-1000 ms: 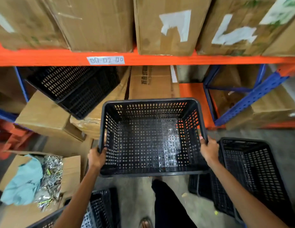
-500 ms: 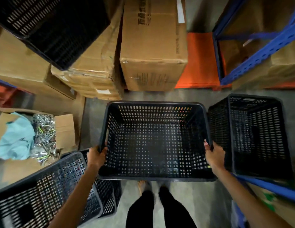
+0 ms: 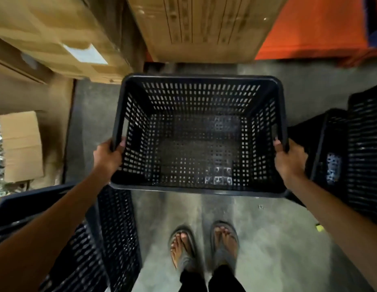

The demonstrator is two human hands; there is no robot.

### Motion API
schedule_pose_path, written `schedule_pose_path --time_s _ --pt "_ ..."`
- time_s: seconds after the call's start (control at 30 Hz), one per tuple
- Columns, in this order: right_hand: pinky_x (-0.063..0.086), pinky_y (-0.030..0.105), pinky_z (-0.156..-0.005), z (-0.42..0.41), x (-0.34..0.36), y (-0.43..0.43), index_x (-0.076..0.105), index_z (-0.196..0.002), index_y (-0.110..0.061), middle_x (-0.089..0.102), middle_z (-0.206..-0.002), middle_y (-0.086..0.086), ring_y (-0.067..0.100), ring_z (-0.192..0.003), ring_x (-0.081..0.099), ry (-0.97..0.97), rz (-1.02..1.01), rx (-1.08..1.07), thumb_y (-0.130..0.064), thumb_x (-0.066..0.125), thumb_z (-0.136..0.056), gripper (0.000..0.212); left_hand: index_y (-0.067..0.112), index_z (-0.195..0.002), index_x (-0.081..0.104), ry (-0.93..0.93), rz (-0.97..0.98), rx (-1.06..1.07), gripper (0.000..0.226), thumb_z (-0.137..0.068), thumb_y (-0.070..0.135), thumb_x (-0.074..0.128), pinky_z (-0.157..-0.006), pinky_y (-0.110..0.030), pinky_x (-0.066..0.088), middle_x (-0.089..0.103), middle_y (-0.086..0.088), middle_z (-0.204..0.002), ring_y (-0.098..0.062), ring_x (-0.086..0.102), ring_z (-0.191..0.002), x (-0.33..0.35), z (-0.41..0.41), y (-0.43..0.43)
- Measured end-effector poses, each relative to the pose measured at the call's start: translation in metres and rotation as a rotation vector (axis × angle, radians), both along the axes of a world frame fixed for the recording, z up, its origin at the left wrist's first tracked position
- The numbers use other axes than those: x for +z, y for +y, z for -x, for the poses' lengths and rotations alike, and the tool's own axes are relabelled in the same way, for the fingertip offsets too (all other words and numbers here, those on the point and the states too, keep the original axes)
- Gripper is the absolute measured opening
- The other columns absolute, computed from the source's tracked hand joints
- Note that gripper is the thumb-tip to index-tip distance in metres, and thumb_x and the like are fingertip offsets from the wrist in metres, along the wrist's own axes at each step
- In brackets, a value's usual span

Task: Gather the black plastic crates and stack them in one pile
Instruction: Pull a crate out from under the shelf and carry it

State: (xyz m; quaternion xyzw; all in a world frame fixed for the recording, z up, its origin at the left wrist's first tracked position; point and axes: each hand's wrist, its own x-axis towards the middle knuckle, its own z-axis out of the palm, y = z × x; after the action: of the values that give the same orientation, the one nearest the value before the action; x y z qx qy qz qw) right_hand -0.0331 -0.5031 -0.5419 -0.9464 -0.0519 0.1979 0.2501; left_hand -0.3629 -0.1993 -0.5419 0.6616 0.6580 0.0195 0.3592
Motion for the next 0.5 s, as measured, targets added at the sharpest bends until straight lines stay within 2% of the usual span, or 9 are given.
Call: schedule_pose_path --time_s 0.1,0.17,0.27,0.37,0.5 --pt "0.047 0.046 -0.092 0.004 -0.064 0.004 0.059 -0.121 0.000 0.064 -0.115 0.028 0.046 -0.109 0.058 -0.036 0.027 0.059 -0.031 0.045 -0.100 0.040 0.018 -0.126 0.061 0.061 -0.058 -0.063 0.042 -0.094 0.044 0.050 -0.078 -0.035 0.048 0.070 -0.013 -0.106 -0.029 0.065 -0.095 -0.059 0.002 -0.002" --pt "0.047 0.050 -0.080 0.010 -0.097 0.001 0.053 -0.121 0.006 0.063 -0.103 0.035 0.051 -0.096 0.060 -0.124 0.107 0.121 -0.030 0.042 -0.101 0.042 0.005 -0.133 0.052 0.170 -0.131 -0.126 0.049 -0.098 0.039 0.044 -0.088 -0.047 0.046 0.066 -0.028 -0.113 -0.045 0.060 -0.106 -0.091 0.007 -0.014" --pt "0.041 0.043 -0.057 0.016 -0.122 -0.006 0.046 -0.125 0.009 0.062 -0.081 0.037 0.052 -0.071 0.061 -0.318 0.171 0.197 -0.028 0.039 -0.102 0.045 -0.005 -0.145 0.030 0.298 -0.255 -0.194 0.058 -0.102 0.035 0.035 -0.094 -0.051 0.037 0.061 -0.040 -0.114 -0.056 0.054 -0.103 -0.113 0.015 -0.028" --pt "0.032 0.036 -0.054 0.015 -0.123 -0.005 0.048 -0.118 0.007 0.062 -0.075 0.034 0.050 -0.065 0.060 -0.326 0.183 0.224 -0.029 0.039 -0.101 0.041 -0.007 -0.143 0.031 0.301 -0.299 -0.217 0.055 -0.102 0.029 0.037 -0.091 -0.051 0.037 0.061 -0.041 -0.112 -0.058 0.054 -0.098 -0.111 0.015 -0.028" --pt "0.033 0.034 -0.052 0.016 -0.118 -0.006 0.048 -0.114 0.009 0.061 -0.071 0.034 0.050 -0.061 0.060 -0.334 0.142 0.227 -0.025 0.041 -0.101 0.037 -0.008 -0.139 0.034 0.299 -0.307 -0.218 0.052 -0.101 0.029 0.038 -0.083 -0.053 0.041 0.062 -0.042 -0.102 -0.059 0.057 -0.089 -0.106 0.010 -0.028"
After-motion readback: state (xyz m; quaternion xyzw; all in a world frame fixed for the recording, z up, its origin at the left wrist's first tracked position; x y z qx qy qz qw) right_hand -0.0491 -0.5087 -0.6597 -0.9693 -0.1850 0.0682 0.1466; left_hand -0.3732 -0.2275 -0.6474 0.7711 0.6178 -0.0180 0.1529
